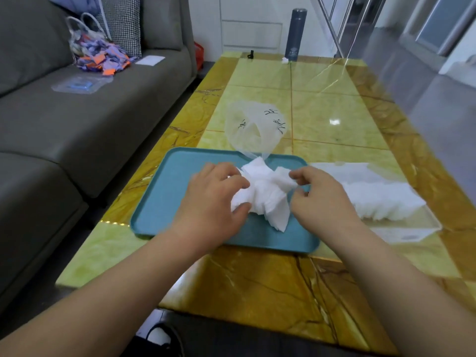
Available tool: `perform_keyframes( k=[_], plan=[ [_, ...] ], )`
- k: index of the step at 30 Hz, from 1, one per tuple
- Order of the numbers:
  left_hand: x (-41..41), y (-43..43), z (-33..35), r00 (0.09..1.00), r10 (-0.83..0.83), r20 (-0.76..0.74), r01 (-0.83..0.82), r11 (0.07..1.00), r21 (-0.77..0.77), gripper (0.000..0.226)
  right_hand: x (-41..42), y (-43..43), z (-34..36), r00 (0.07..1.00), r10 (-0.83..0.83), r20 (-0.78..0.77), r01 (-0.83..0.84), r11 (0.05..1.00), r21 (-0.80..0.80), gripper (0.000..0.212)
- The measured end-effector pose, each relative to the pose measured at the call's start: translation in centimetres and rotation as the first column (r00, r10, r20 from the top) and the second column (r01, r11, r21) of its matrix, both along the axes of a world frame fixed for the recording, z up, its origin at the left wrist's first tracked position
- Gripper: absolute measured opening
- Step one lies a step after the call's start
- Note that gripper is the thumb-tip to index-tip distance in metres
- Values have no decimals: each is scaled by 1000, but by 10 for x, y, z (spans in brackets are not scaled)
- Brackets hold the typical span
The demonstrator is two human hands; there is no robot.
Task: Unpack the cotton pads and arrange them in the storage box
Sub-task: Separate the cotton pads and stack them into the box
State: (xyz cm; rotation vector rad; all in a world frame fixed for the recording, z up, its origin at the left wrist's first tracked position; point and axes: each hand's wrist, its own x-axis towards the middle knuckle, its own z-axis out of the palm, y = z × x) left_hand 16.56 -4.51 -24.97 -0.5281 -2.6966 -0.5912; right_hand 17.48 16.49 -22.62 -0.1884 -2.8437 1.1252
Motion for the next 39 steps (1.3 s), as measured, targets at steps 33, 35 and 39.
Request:
perform_keyframes(
  k=[33,35,39],
  plan=[
    [3,25,-17,909,-138,393,-145,780,609,27,6,7,-37,978,206,-27,-201,904,-377,25],
    [3,25,-20,905,-143,400,-154,767,623,32,6,9,-36,979,193,-59,-201,908,-368,23],
    [5,22,-20,959,-121,256,-3,899,438,63,6,12,-32,964,248,-95,-265,896,-357,15]
  ],
)
